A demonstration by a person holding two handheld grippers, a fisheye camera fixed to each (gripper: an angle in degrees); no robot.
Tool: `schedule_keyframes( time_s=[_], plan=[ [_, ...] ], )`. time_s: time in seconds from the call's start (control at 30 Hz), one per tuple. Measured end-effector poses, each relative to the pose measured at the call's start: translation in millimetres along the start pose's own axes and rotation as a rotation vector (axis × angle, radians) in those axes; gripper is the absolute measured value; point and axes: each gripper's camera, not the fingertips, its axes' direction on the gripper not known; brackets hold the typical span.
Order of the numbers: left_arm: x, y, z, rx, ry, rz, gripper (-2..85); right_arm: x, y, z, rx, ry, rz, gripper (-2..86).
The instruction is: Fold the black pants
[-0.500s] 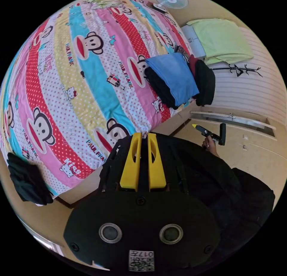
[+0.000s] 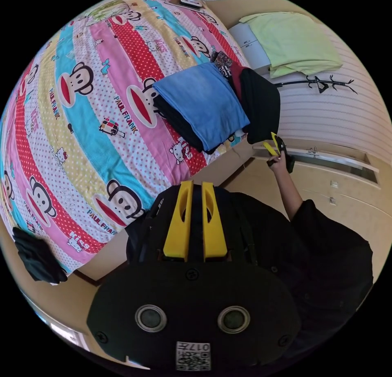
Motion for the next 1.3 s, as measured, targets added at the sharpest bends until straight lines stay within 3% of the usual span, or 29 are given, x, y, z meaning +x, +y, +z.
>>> schedule_keyframes(
  time_s=[0.07,0.13,0.23,0.3,0.33,0.47,0.6,0.73,0.83,0.93,1.0,1.1,1.2,1.3],
  plan=[
    [-7,2,1,0.011,-0.004,-0.029,4.7,18,-3,-6,0.042,-0.169,0.083,13.4],
    [-22,8,-3,0.061,0.022,-0.088,4.7,19,3,-17,0.085,-0.215,0.097,10.2],
    [-43,22,-11,0.141,0.074,-0.153,4.6,-14,16,-43,0.150,-0.300,-0.074,6.0],
    [-54,31,-16,0.179,0.085,-0.178,4.6,-49,10,-35,0.104,-0.625,-0.212,4.4],
    [-60,37,-18,0.196,0.080,-0.191,4.7,-65,8,-30,0.083,-0.690,-0.251,4.1],
    [-80,56,-28,0.262,0.062,-0.236,4.6,-222,24,20,-0.159,-0.873,-0.586,2.9],
    [-100,75,-38,0.354,0.115,-0.269,4.2,-357,117,90,-0.477,-1.024,-0.805,1.6],
    [-113,95,-46,0.396,0.090,-0.299,4.2,-408,242,146,-0.789,-1.150,-0.880,0.9],
    [-131,116,-49,0.431,0.091,-0.354,4.2,-414,371,185,-1.147,-1.212,-0.916,1.0],
    [-160,148,-50,0.473,0.057,-0.483,4.3,-383,515,221,-1.545,-1.129,-0.937,1.3],
    [-182,171,-50,0.504,0.042,-0.576,4.6,-325,614,252,-1.784,-0.909,-0.902,1.6],
    [-218,202,-47,0.505,0.085,-0.691,5.4,-235,677,296,-1.910,-0.508,-0.845,1.8],
    [-239,222,-46,0.514,0.108,-0.734,5.9,-181,659,322,-1.797,-0.380,-0.698,2.9],
    [-252,217,-38,0.453,0.065,-0.734,6.3,-157,615,334,-1.538,-0.104,-0.776,5.4]
  ],
)
